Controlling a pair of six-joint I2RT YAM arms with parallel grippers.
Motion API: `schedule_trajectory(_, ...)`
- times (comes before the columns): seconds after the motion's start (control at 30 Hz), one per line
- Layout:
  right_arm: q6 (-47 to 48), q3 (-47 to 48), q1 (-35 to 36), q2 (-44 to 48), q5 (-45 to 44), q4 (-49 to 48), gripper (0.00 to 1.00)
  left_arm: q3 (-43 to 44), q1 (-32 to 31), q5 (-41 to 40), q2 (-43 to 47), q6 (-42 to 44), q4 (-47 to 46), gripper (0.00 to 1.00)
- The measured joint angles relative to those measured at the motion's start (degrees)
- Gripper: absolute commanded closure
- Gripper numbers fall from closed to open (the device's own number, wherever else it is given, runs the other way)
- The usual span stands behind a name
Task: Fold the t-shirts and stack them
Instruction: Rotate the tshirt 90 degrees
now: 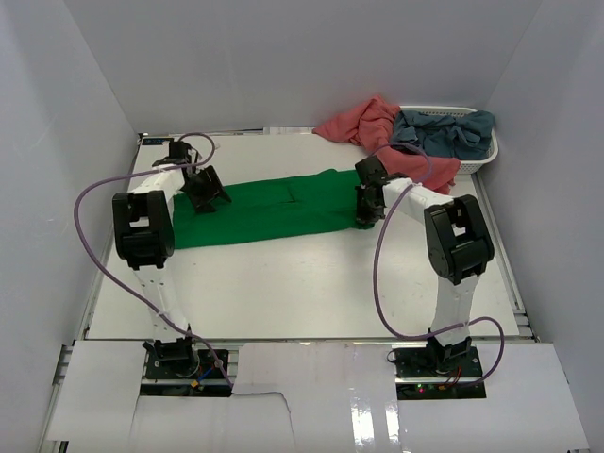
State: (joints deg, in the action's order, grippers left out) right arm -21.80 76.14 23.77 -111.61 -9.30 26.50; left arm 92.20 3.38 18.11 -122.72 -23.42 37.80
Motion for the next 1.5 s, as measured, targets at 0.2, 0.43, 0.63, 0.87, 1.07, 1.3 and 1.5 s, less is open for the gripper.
schedule_trajectory(0.2, 1.33, 8.46, -2.21, -6.03, 2.45, 0.42, 0.92, -11.76, 0.33, -1.29, 7.78, -0.83, -2.8, 0.3)
schedule_trajectory(0.43, 1.95, 21.86, -3.15, -15.26, 6.73, 0.09, 0.92, -24.11, 0.72, 0.9, 16.37, -2.71, -5.07, 0.3)
schedule_trajectory(0.63, 2.08, 33.42, -3.96, -23.43, 13.27, -1.33, 0.92, -33.46, 0.68, 4.28, 23.15, -3.65, -4.83, 0.3)
schedule_trajectory(0.87, 0.63, 41.35, -5.44, -29.79, 20.06, -5.73, 0.92, -40.5, 0.48, 7.39, 28.44, -4.04, -4.94, 0.3)
schedule_trajectory(1.07, -0.81, 46.6, -6.99, -34.36, 24.17, -9.97, 0.92, -45.9, -2.89, 10.05, 32.65, -5.46, -4.35, 0.3)
schedule_trajectory(1.3, -5.14, 51.21, -8.83, -38.88, 28.94, -15.43, 0.91, -49.44, -11.23, 12.22, 35.43, -9.53, -4.04, 0.3)
schedule_trajectory(1.5, -8.41, 52.63, -9.25, -40.96, 30.29, -19.63, 0.91, -50.23, -17.79, 13.05, 35.67, -14.67, -4.63, 0.3)
